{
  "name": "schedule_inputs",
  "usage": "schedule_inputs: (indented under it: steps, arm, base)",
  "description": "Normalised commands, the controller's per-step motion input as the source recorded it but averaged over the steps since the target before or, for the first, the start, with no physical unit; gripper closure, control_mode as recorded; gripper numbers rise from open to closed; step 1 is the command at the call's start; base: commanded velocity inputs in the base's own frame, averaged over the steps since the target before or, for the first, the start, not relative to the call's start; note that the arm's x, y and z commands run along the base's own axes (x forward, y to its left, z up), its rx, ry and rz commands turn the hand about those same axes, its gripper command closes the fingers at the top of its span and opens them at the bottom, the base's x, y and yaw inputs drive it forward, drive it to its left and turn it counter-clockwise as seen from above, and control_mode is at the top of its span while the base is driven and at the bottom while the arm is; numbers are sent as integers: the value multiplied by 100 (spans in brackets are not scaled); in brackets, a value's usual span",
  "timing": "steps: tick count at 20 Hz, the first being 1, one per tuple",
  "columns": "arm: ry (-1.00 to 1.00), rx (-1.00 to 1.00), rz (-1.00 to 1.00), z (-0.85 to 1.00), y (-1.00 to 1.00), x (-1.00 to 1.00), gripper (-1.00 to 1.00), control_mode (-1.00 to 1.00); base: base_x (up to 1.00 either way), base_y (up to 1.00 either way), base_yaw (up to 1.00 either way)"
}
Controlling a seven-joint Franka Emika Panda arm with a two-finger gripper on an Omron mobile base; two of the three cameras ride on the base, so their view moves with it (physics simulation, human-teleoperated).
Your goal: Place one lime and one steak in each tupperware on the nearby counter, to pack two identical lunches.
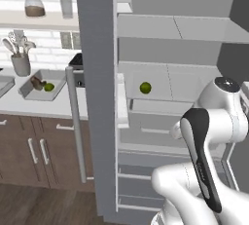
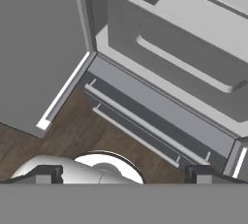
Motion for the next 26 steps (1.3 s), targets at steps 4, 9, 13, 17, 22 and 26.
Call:
schedule_inputs:
  steps: [4, 9, 13, 17, 22, 26]
  arm:
    - [0, 0, 2, -3, 0, 3, -100, -100]
    - [-8, 1, 3, -2, -1, 44, -100, -100]
    - [-15, 8, 0, 0, 0, 99, -100, -100]
    - [-5, 14, -1, 0, 0, 97, -100, -100]
    - [0, 9, -20, 0, 0, 72, -100, -100]
    - [0, 2, -10, 0, -1, 59, -100, -100]
  base:
    - [8, 0, 6]
    - [0, 0, 0]
    - [0, 0, 0]
    - [0, 0, 0]
    - [0, 0, 0]
    - [0, 0, 0]
